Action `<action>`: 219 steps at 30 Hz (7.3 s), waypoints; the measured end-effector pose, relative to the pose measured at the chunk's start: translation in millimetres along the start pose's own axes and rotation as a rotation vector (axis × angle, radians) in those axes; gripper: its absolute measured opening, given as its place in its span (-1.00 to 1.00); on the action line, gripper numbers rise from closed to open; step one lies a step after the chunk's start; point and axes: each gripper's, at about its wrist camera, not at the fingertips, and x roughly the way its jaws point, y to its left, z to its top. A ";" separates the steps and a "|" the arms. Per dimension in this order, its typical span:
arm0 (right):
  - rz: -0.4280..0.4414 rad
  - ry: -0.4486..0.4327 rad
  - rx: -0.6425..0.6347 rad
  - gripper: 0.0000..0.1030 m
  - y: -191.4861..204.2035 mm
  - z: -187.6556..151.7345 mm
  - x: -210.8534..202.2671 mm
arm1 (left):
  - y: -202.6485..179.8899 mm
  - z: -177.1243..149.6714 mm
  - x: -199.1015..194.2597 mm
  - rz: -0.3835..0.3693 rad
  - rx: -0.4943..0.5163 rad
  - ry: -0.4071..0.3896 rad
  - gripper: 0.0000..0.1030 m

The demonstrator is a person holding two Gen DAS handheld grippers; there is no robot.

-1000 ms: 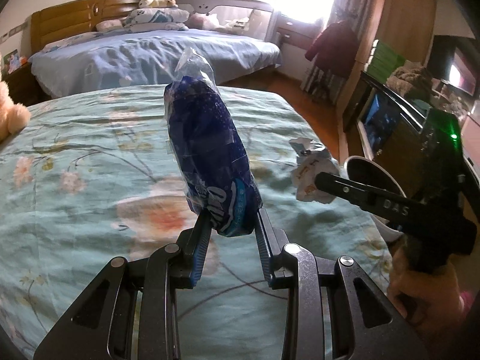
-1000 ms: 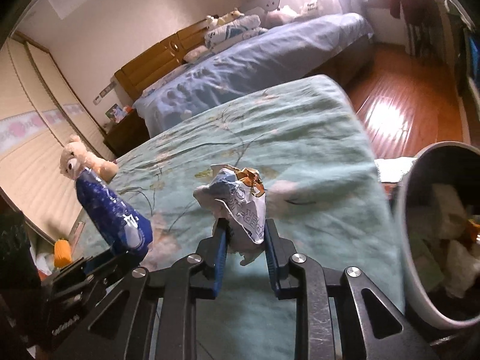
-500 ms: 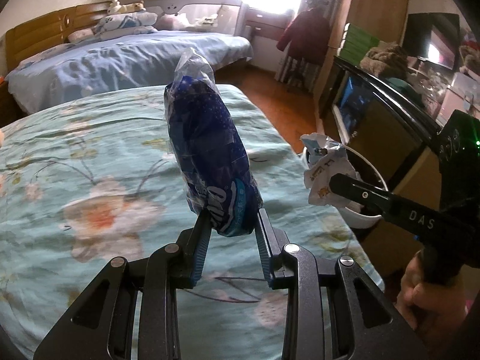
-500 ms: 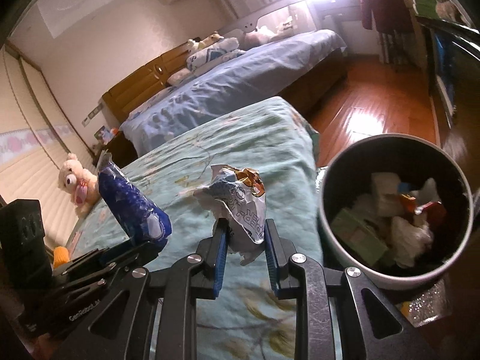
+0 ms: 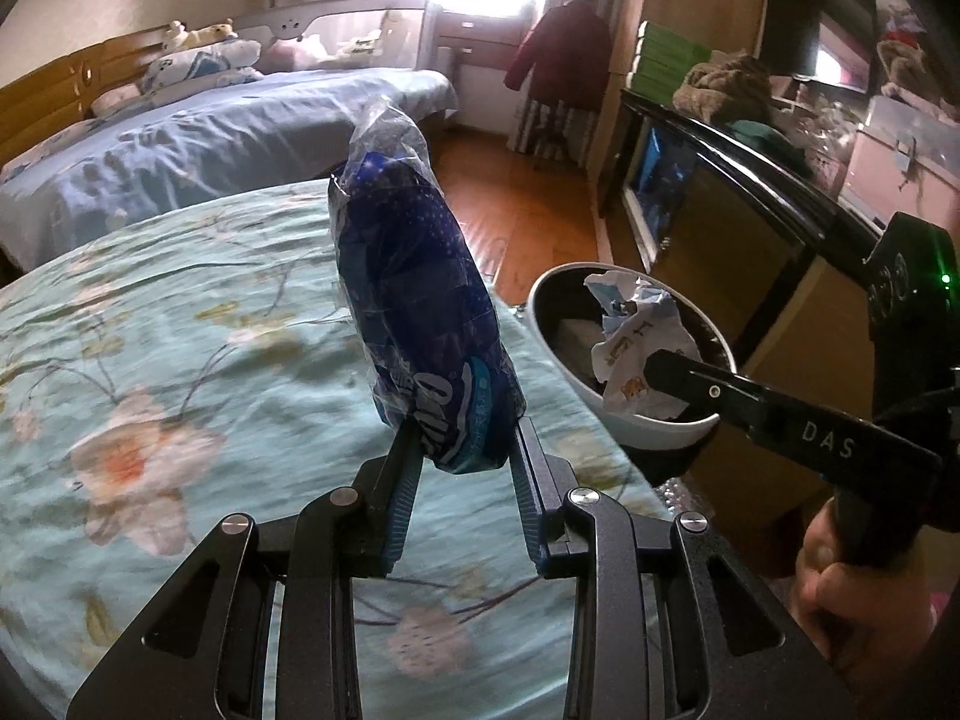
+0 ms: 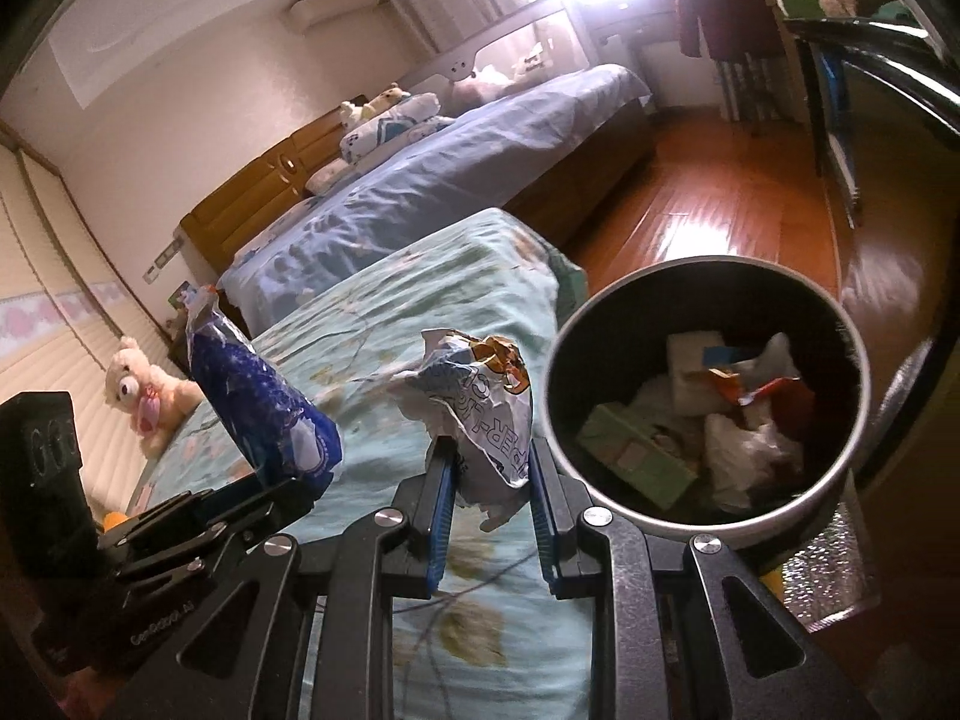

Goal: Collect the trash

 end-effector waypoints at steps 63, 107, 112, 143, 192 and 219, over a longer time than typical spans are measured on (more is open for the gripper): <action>-0.170 -0.029 0.111 -0.53 -88.0 23.6 -11.7 | -79.3 34.6 54.1 -0.107 0.128 0.050 -0.44; -0.126 -0.037 0.150 0.31 -78.5 30.8 -26.7 | -56.5 26.5 29.5 -0.093 0.039 0.045 -0.01; -0.112 -0.077 0.117 0.53 -56.0 20.8 -42.1 | -39.9 10.6 -1.4 -0.060 0.001 -0.001 0.11; -0.163 -0.356 -0.252 1.00 60.7 5.7 -74.8 | 13.5 -19.0 -122.2 0.391 -0.057 -0.394 1.00; -0.139 -0.329 -0.261 1.00 60.7 7.2 -63.5 | 21.5 -17.2 -118.7 0.404 -0.081 -0.396 1.00; -0.139 -0.324 -0.262 1.00 60.1 6.9 -64.9 | 19.4 -16.5 -118.6 0.392 -0.083 -0.391 1.00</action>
